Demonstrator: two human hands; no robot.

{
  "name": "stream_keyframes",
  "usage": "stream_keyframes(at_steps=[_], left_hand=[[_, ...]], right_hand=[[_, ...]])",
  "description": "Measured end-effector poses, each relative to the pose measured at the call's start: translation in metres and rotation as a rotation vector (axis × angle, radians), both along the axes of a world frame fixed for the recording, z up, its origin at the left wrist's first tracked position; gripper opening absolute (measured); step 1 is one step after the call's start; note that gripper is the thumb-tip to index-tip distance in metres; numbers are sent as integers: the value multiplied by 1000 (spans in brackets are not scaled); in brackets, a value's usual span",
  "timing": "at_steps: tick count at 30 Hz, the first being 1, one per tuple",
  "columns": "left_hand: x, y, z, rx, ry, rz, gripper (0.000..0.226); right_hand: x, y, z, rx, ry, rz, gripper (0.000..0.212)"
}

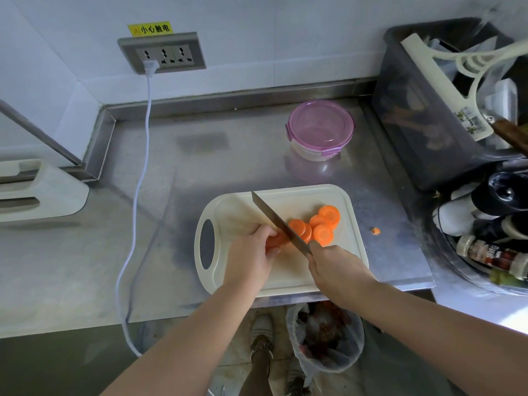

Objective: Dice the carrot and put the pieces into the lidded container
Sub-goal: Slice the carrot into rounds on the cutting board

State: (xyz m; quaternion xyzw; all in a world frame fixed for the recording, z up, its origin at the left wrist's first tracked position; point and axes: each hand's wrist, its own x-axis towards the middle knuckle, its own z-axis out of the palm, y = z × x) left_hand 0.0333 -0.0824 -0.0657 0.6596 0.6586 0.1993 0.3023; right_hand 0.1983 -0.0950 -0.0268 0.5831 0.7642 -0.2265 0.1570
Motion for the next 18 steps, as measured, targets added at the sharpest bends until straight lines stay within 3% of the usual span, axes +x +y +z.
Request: stream_keyframes(at_steps=[5,13,15,18], left_hand=[[0,0,0,-12,-6,-5,18],[-5,-3,10,-62,69,-3,25],[-16,-6,10,-58,129,16,28],[-30,-9,10,-57,170,10,31]], right_hand=[[-3,2,-13,-4,-29,-24,22],[1,1,-10,39,10,-58,18],[5,-2,-5,78,86,-89,13],[9,-8,2,225,112,-39,24]])
